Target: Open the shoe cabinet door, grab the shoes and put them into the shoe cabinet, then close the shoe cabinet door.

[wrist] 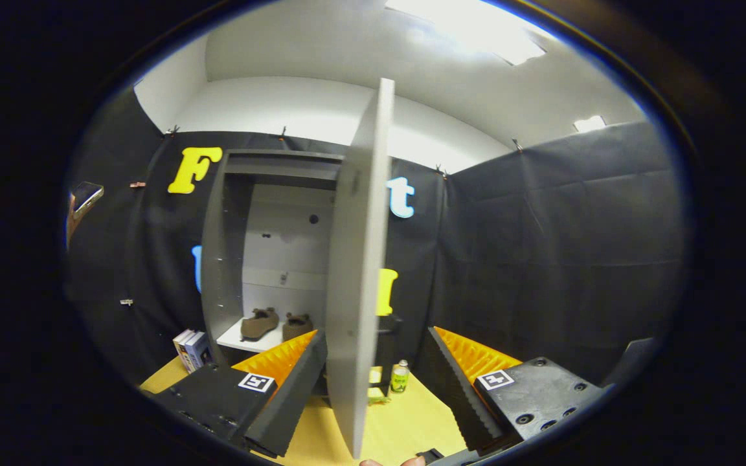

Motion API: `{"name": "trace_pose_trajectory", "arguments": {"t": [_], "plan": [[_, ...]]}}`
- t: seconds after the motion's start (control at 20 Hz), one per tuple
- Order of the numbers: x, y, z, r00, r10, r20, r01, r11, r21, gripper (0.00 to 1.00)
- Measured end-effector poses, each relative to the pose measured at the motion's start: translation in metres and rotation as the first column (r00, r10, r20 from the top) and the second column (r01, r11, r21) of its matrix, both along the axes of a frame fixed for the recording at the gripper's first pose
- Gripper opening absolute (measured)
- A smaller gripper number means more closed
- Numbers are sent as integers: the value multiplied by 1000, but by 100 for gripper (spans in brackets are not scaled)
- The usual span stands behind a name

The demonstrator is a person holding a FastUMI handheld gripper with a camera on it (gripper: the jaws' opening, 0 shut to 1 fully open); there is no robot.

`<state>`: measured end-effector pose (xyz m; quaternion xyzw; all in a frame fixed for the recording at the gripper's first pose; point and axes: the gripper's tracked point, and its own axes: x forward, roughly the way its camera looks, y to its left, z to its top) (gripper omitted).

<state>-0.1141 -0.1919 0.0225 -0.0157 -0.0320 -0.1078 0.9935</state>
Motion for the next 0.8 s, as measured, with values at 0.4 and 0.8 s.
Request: {"name": "trace_pose_trajectory", "arguments": {"t": [0.4, 0.8], "plan": [[37, -105, -54, 992, -100, -74, 106, 991, 83, 98], [93, -90, -93, 988, 38, -148, -18, 991, 131, 98]]}}
